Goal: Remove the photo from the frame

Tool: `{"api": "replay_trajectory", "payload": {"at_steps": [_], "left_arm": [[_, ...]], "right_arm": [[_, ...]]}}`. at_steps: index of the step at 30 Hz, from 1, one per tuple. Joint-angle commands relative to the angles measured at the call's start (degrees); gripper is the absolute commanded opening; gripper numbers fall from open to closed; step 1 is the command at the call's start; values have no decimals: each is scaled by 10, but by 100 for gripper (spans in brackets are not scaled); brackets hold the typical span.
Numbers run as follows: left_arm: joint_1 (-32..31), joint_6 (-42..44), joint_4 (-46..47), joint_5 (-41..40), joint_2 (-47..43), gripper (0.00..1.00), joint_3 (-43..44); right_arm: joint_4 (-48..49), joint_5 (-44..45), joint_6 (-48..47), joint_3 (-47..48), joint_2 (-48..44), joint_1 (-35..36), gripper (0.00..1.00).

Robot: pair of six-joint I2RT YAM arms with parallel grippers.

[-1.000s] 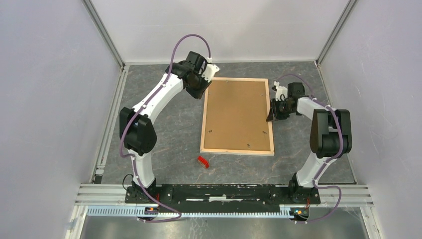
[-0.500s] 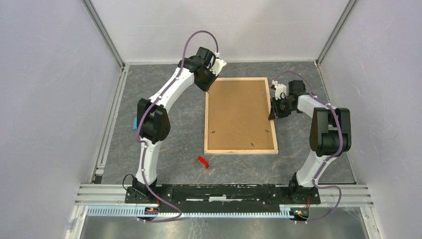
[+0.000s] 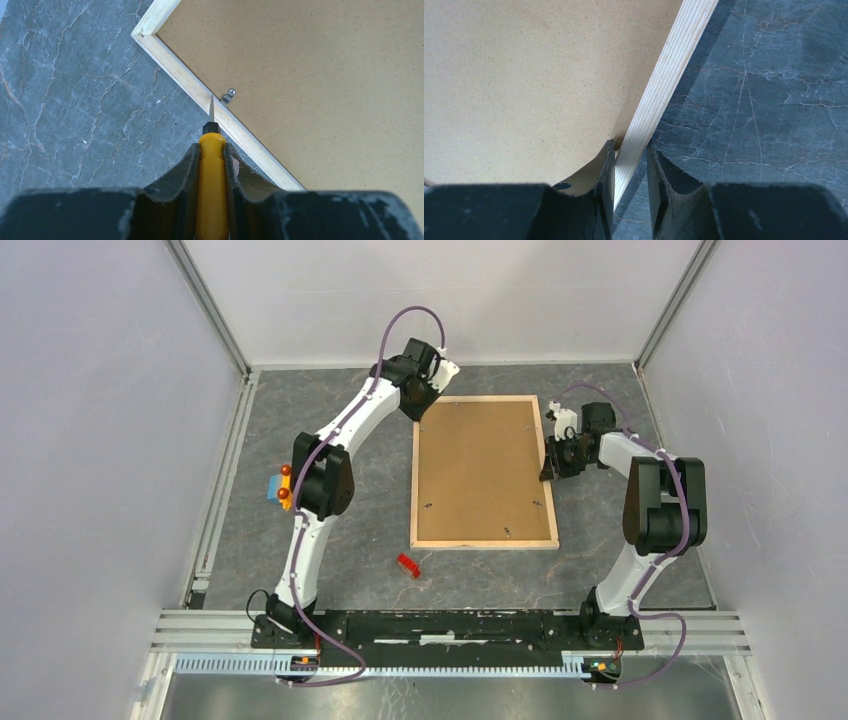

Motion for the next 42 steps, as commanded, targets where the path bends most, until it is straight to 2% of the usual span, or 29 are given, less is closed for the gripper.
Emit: {"api": "replay_trajectory", "payload": {"at_steps": [1,10,23,32,42], "left_arm": [[-1,25,32,-18,9,2,26],[-1,31,37,-16,21,2,22],[-3,44,17,7,-31,2,-64],[-12,43,-16,45,-42,2,-68],[-24,37,-46,48,-38,2,-63]], "right_arm": [[9,22,-28,-20,4,0,10],[10,21,-24,-20,8,0,10],[5,22,-19,-10,15,0,10],[9,22,-15,-8,19,0,11],[11,23,-12,-12,15,0,12]]}}
